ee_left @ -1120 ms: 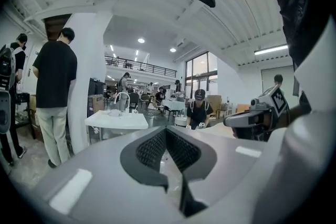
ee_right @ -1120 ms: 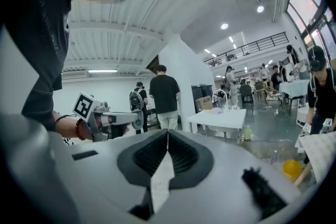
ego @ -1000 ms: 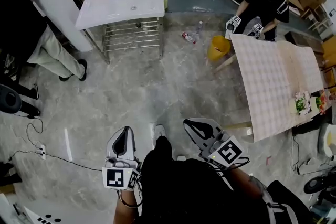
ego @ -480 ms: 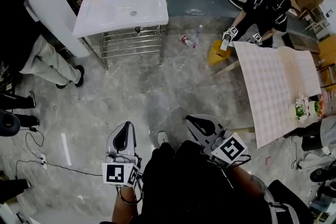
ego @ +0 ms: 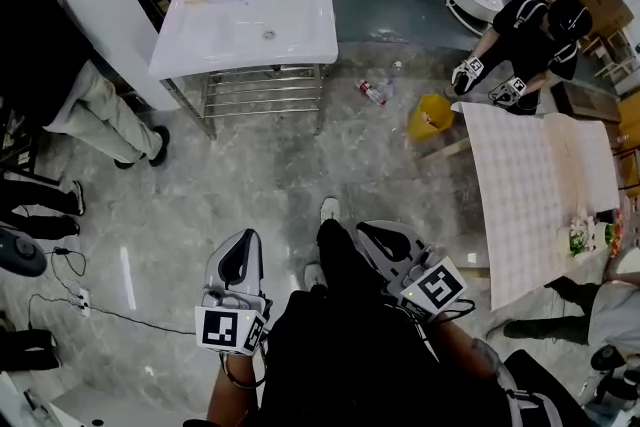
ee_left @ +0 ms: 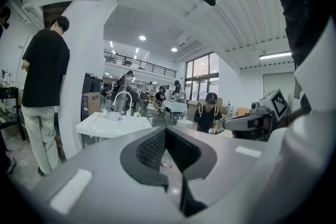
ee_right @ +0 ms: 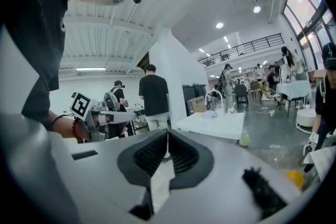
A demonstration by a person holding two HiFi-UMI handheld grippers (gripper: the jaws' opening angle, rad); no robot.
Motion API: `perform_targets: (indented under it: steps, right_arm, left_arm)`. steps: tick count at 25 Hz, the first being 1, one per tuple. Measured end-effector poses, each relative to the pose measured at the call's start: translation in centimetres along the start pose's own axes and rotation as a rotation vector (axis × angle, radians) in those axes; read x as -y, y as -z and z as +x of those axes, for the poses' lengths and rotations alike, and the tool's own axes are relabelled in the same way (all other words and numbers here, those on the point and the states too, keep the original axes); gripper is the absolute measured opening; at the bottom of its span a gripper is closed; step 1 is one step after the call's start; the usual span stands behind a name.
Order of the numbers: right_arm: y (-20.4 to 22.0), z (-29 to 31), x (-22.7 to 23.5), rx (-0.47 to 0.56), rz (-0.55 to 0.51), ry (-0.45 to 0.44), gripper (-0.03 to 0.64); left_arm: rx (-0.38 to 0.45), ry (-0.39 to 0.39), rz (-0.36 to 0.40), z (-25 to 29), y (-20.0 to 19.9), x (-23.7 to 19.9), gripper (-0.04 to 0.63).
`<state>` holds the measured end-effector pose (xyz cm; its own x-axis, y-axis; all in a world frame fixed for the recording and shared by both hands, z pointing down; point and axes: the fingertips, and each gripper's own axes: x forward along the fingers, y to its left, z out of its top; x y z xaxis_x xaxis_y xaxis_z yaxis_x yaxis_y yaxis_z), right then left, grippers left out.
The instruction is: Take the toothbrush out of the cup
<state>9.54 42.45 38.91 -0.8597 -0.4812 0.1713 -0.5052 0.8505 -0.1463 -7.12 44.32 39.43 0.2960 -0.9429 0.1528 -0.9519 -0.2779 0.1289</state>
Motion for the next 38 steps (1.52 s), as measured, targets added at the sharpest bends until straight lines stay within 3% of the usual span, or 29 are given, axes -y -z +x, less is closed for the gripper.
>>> perform_targets:
  steps: [19,22,27,31,38]
  right_arm:
    - [-2.0,11.0,16.3,-0.031,0.063,-0.099,0.011]
    - [-2.4,12.7,18.2,-0.040,0.107,-0.107,0.011]
    - [-2.6,14.5,20.6,-0.040,0.066,-0.152,0.011]
    - [-3.1,15.6,22.1,-0.035,0.048,-0.162,0.011]
    - [-3.4,16.6,25.6,-0.047,0.058,-0.146,0.011]
  left_arm:
    - [-0.044,-0.106,-0.012,15.8,-3.9,-5.9,0.009]
    - [-0.046,-0.120,-0.019,17.7,-4.4,-6.9,0.009]
    - [-0.025,-0.127,-0.019,20.5,-5.8,-7.8,0.009]
    - [-0.066,-0.159,-0.001,22.3,-5.7,-8.6,0.009]
    - [-0.053,-0.130,-0.026,26.2,-5.6,-9.5,0.009]
